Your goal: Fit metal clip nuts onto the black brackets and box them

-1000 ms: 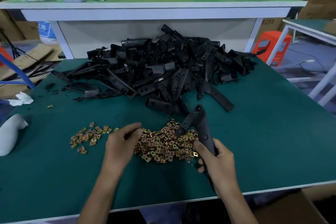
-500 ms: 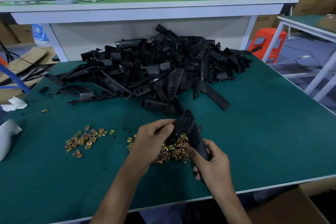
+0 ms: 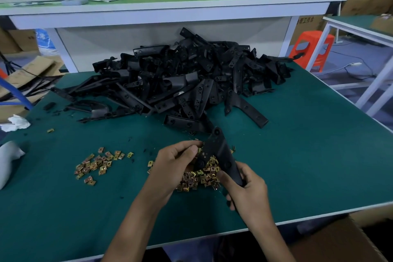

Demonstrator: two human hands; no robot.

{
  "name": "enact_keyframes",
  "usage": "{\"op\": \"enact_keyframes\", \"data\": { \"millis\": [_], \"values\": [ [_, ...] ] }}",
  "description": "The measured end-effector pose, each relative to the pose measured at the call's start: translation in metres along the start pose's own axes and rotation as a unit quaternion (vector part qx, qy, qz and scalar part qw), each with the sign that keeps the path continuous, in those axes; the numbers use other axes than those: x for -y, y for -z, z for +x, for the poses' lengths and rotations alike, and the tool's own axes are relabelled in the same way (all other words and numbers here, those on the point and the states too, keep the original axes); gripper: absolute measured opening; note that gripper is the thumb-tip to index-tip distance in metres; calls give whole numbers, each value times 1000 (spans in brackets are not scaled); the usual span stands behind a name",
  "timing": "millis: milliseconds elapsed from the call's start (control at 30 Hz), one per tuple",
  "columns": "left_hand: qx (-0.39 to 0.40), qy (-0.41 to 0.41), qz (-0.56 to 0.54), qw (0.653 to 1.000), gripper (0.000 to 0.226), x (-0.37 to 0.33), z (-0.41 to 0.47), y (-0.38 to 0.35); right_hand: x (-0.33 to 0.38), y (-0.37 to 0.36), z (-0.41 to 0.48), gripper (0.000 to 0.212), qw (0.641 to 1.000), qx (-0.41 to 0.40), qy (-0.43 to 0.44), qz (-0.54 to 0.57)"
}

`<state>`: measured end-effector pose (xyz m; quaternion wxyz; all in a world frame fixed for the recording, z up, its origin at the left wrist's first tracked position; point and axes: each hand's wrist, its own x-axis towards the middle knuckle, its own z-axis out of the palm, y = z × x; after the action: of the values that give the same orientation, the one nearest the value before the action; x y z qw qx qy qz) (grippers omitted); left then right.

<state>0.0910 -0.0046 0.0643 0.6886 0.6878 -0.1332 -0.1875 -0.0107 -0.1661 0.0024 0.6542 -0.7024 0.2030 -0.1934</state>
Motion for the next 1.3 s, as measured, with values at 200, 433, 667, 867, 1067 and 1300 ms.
{"op": "enact_keyframes", "data": {
  "millis": [200, 433, 667, 867, 1067, 1300],
  "values": [
    [-21, -27, 144, 989, 19, -2, 2, 7, 0, 1, 1, 12, 1000, 13, 8, -26],
    [3, -37, 144, 989, 20, 0, -1, 10, 1, 0, 2, 20, 999, 32, 1, -29],
    [64, -64, 149, 985, 47, -8, 2, 22, 4, 0, 2, 18, 997, 45, 10, -63],
    [119, -55, 173, 976, 47, -9, 6, 18, 6, -1, 2, 18, 995, 44, 28, -89],
    [72, -58, 202, 975, 19, -2, 12, 14, 2, -3, 1, 15, 998, 1, 24, -62],
    [-3, -137, 490, 861, 24, 36, 14, -3, -1, 2, 6, 10, 996, -51, -21, 74]
  ]
}}
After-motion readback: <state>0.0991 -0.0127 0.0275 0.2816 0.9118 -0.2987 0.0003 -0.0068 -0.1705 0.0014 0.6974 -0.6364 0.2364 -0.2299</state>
